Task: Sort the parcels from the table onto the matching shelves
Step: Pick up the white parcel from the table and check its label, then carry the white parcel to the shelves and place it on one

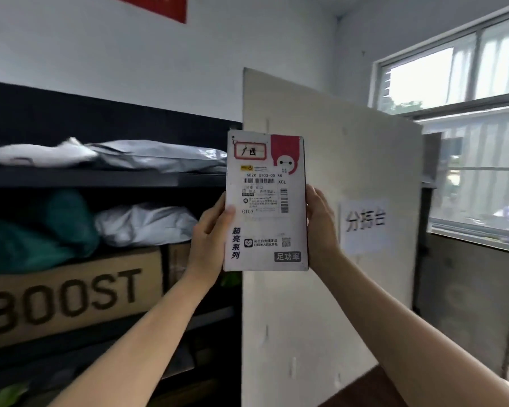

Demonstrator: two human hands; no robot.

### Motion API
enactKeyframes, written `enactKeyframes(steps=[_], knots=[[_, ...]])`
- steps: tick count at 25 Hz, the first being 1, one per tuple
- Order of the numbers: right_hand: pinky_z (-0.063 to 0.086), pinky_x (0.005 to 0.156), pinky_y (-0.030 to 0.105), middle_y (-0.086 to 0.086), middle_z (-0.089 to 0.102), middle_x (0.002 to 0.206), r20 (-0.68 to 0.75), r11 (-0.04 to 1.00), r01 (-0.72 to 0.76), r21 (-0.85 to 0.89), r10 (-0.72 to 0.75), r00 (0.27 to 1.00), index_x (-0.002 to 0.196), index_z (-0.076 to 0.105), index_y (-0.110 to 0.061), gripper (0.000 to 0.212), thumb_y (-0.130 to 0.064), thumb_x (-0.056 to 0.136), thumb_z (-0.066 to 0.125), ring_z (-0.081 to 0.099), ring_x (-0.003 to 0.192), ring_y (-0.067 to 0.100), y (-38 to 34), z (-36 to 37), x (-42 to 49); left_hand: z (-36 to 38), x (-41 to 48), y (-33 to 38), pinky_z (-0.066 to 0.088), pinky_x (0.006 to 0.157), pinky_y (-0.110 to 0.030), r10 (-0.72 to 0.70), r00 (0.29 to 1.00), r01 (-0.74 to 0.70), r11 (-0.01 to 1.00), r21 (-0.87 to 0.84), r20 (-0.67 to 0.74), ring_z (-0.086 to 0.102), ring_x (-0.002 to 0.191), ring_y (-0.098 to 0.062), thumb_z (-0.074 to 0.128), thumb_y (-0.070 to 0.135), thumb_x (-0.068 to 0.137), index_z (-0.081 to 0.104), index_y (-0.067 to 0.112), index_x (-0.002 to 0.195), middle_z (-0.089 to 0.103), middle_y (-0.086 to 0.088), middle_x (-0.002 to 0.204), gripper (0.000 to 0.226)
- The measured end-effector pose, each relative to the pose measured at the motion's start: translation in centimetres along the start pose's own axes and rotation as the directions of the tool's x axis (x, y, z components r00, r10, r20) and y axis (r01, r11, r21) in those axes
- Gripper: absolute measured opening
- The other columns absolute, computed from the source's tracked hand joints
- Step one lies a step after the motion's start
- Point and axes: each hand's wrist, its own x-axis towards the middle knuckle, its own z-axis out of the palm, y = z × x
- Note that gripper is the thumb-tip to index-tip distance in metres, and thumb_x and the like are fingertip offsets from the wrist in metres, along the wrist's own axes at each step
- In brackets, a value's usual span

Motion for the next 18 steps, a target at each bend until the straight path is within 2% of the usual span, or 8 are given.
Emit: enactKeyframes(steps=[3, 5, 7, 9, 11, 14, 18], knots=[[0.052, 0.088, 0.045, 0.005, 0.067, 0.092, 0.114, 0.994, -0.069, 0.088, 0.059, 0.992, 0.088, 0.064, -0.018, 0.024, -0.029, 0.098, 0.045, 0.062, 0.090, 0.023, 0.8, 4.4, -1.1, -3.5, -2.2, 3.8, 0.056, 0.069, -0.024, 0.052, 0.996, -0.040, 0.988, 0.149, -0.071, 0.072, 0.093, -0.015, 0.050, 0.025, 0.090, 0.058, 0.016, 0.126, 0.076, 0.006, 0.102, 0.038], [0.052, 0.091, 0.046, 0.009, 0.069, 0.097, 0.211, 0.981, -0.123, 0.149, 0.090, 0.973, 0.089, 0.065, -0.020, 0.023, -0.036, 0.094, 0.049, 0.066, 0.094, 0.027, 1.4, 8.1, -2.3, -6.4, -3.8, 6.5, 0.057, 0.072, -0.027, 0.092, 0.986, -0.056, 0.968, 0.244, -0.141, 0.071, 0.098, -0.016, 0.051, 0.025, 0.092, 0.060, 0.022, 0.122, 0.075, 0.005, 0.106, 0.032], [0.054, 0.093, 0.048, 0.013, 0.070, 0.108, 0.307, 0.962, -0.190, 0.195, 0.124, 0.943, 0.100, 0.066, -0.020, 0.027, -0.040, 0.090, 0.051, 0.068, 0.102, 0.032, 2.1, 12.2, -4.0, -9.8, -5.6, 9.3, 0.057, 0.082, -0.036, 0.134, 0.969, -0.053, 0.933, 0.356, -0.206, 0.068, 0.106, -0.021, 0.052, 0.032, 0.090, 0.062, 0.029, 0.121, 0.071, -0.002, 0.116, 0.033], [0.057, 0.086, 0.043, 0.010, 0.070, 0.108, 0.391, 0.939, -0.249, 0.240, 0.141, 0.909, 0.111, 0.062, -0.016, 0.027, -0.034, 0.095, 0.049, 0.069, 0.099, 0.026, 2.6, 16.4, -6.1, -13.0, -7.7, 12.3, 0.054, 0.089, -0.043, 0.178, 0.948, -0.039, 0.890, 0.455, -0.266, 0.066, 0.110, -0.022, 0.053, 0.038, 0.088, 0.063, 0.036, 0.120, 0.068, -0.005, 0.121, 0.034], [0.057, 0.080, 0.036, 0.007, 0.070, 0.108, 0.468, 0.915, -0.296, 0.275, 0.141, 0.872, 0.115, 0.059, -0.013, 0.026, -0.029, 0.097, 0.048, 0.070, 0.096, 0.022, 2.8, 20.6, -8.6, -15.9, -10.1, 15.2, 0.055, 0.087, -0.039, 0.231, 0.923, -0.033, 0.843, 0.536, -0.307, 0.066, 0.109, -0.021, 0.051, 0.036, 0.089, 0.065, 0.041, 0.114, 0.069, -0.003, 0.118, 0.029], [0.056, 0.080, 0.033, 0.006, 0.070, 0.108, 0.570, 0.880, -0.362, 0.308, 0.134, 0.811, 0.110, 0.062, -0.015, 0.021, -0.026, 0.097, 0.049, 0.068, 0.096, 0.020, 2.3, 27.4, -13.3, -20.1, -14.1, 20.4, 0.057, 0.082, -0.034, 0.312, 0.877, -0.010, 0.773, 0.634, -0.366, 0.067, 0.107, -0.022, 0.048, 0.030, 0.091, 0.065, 0.036, 0.115, 0.069, -0.005, 0.118, 0.031], [0.055, 0.079, 0.033, 0.006, 0.069, 0.112, 0.705, 0.806, -0.479, 0.349, 0.111, 0.701, 0.115, 0.060, -0.011, 0.025, -0.025, 0.097, 0.049, 0.068, 0.097, 0.020, 0.3, 35.8, -19.7, -25.2, -19.6, 27.4, 0.055, 0.087, -0.039, 0.417, 0.791, 0.065, 0.669, 0.740, -0.447, 0.066, 0.108, -0.023, 0.053, 0.039, 0.086, 0.068, 0.042, 0.109, 0.069, -0.005, 0.118, 0.027]])
